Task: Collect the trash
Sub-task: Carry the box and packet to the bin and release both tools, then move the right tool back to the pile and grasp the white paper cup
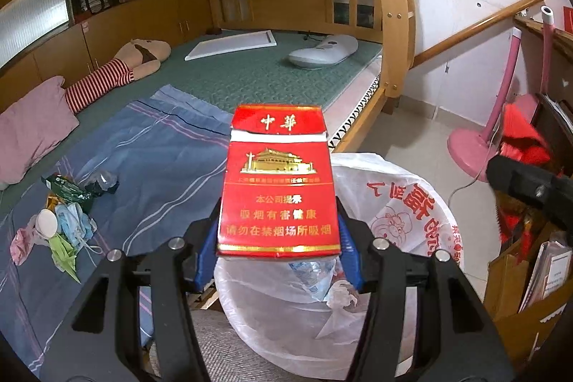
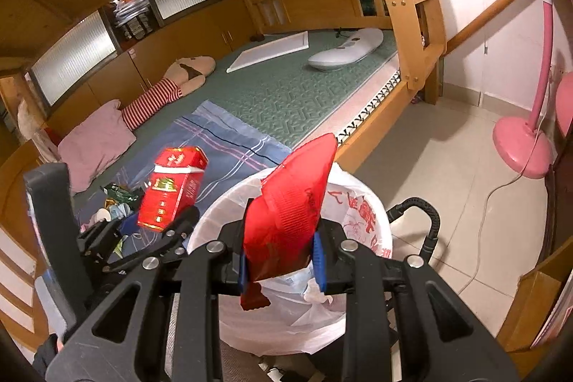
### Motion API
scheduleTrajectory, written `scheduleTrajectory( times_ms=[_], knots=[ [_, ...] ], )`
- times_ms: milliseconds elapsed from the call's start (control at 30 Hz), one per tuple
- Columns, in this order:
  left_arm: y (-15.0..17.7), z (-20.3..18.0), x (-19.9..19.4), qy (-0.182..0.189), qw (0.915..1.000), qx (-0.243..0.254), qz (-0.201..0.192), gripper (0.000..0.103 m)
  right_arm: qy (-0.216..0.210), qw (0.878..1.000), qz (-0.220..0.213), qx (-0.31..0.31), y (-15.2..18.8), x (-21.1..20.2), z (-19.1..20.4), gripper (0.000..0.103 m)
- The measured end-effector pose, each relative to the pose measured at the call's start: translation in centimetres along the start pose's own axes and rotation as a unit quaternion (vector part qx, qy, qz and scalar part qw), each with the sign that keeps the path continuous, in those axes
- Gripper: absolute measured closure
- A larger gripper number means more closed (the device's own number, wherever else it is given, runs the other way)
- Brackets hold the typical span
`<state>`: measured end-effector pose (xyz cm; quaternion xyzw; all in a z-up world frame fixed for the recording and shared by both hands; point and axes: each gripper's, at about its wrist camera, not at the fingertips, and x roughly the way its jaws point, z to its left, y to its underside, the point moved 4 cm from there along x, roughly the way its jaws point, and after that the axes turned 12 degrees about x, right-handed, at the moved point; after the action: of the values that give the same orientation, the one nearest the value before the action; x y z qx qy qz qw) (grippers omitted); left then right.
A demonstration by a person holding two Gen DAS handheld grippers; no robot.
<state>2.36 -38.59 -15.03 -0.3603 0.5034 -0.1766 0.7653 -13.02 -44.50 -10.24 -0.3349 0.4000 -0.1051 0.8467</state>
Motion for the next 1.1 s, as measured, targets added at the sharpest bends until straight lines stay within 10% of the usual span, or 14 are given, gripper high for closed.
scheduleTrajectory(
  times_ms=[300,800,933,1100],
  knots=[
    [-0.8,-1.0,-0.1,-0.003,0.9999,0.012,-0.007,0.01,0.009,1.0,-0.017,0.006,-0.5,-1.3,-0.5,0.075],
    [0.1,6.3,-5.1,-0.09,0.9948,-0.033,-0.037,0.01,0.022,0.998,0.04,-0.043,1.4,5.8,2.9,0.073],
    [0.8,8.4,-6.1,-0.103,0.9926,-0.052,-0.039,0.01,0.024,0.997,0.068,-0.042,2.4,8.1,3.5,0.035],
    [1.5,9.8,-6.6,-0.11,0.991,-0.066,-0.038,0.01,0.029,0.997,0.067,-0.039,2.3,8.5,3.8,0.032]
  ],
)
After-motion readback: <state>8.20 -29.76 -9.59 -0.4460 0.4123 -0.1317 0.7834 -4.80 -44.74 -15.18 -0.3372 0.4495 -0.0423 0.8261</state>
